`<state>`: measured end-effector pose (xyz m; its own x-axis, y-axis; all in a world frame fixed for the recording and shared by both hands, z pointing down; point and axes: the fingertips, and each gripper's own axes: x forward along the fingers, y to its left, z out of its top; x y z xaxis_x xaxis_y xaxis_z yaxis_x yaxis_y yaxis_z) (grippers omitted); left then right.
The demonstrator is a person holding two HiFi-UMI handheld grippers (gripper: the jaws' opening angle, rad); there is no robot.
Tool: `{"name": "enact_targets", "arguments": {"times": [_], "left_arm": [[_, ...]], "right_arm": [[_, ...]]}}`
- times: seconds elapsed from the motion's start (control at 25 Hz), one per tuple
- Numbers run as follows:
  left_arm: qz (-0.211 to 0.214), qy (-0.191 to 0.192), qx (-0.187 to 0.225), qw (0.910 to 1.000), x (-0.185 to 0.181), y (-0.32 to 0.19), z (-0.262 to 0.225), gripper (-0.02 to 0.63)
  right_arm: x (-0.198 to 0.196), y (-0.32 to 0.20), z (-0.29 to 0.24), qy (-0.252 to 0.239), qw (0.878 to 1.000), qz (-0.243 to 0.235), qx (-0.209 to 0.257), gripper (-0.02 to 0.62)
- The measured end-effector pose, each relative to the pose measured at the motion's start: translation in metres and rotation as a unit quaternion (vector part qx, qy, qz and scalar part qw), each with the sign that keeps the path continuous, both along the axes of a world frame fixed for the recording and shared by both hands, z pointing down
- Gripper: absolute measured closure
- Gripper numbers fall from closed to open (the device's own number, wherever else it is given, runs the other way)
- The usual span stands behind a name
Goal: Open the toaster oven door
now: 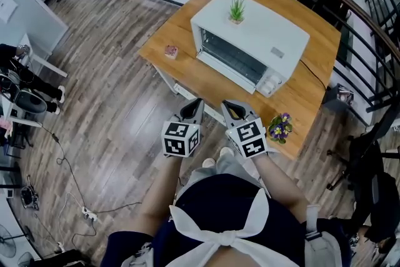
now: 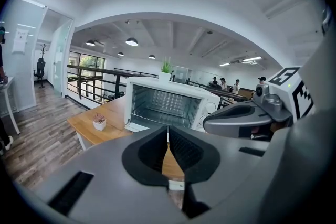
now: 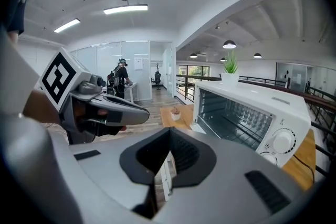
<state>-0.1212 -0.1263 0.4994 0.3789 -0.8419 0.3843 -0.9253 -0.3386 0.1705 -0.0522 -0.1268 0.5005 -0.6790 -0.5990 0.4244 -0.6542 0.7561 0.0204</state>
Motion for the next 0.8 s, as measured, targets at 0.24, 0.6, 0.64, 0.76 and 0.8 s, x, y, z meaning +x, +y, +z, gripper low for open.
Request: {"name": "enact_targets", "arguments": {"times": [0.24, 0.6, 0.64, 0.76, 0.8], "left_arm": [[0.009, 0.001, 0.012, 0.9999, 0.009, -0.001, -0.010, 0.578], [0.023, 0.001, 0.010, 0.9997, 0.020, 0.000, -0.008, 0.578], [0.024, 0.001, 0.010, 0.9997, 0.021, 0.001, -0.008, 0.578], [0.026, 0.002, 0.009, 0.9996, 0.023, 0.001, -0.008, 0.578], [0.027, 0.002, 0.009, 0.9996, 0.023, 0.001, -0.008, 0.578]], "right_arm": [[0.005, 0.004, 0.001, 0.007, 1.000, 0.001, -0.009, 0.592], [0.009, 0.009, 0.001, 0.004, 1.000, 0.004, -0.019, 0.592], [0.009, 0.010, 0.001, 0.003, 1.000, 0.004, -0.020, 0.592], [0.009, 0.012, 0.001, -0.001, 1.000, 0.004, -0.024, 0.592], [0.009, 0.013, 0.001, -0.002, 1.000, 0.003, -0.026, 0.592]]}}
